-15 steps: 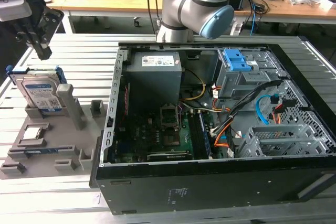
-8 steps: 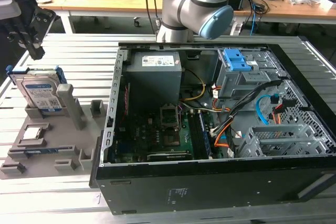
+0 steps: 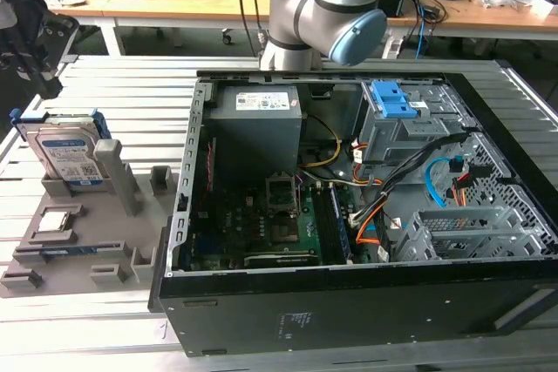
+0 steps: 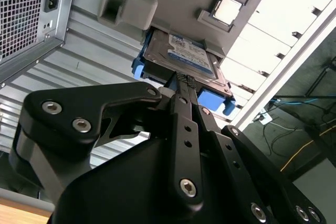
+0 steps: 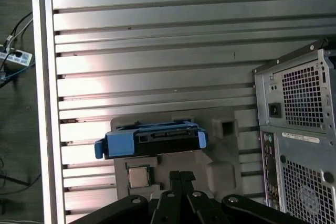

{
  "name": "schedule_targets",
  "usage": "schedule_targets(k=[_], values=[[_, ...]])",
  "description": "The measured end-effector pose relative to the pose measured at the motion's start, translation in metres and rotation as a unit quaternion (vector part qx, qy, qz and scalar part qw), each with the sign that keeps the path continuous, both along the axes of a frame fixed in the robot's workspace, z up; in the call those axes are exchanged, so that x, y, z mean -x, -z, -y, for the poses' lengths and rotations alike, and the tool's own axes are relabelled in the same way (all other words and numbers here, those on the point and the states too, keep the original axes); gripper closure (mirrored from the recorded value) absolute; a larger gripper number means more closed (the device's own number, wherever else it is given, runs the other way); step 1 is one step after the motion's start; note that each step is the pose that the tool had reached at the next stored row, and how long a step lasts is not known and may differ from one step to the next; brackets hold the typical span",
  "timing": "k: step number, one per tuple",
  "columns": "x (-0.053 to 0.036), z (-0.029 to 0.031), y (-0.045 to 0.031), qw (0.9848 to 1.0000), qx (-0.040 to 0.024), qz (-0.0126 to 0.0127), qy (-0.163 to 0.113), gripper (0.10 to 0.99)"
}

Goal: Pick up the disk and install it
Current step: 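Reach for the disk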

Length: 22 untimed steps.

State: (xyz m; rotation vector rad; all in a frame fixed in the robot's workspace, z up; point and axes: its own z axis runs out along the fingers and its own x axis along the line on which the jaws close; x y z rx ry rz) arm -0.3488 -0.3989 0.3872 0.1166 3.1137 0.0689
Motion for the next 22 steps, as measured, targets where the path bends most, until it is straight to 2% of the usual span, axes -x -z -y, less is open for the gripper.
schedule_targets(k=[5,22], values=[[0.0134,0.0000,0.0000,1.0000,0.0000,0.0000,0.000,0.980],[0.0504,0.0000,0.0000,1.0000,0.0001,0.0000,0.000,0.980]])
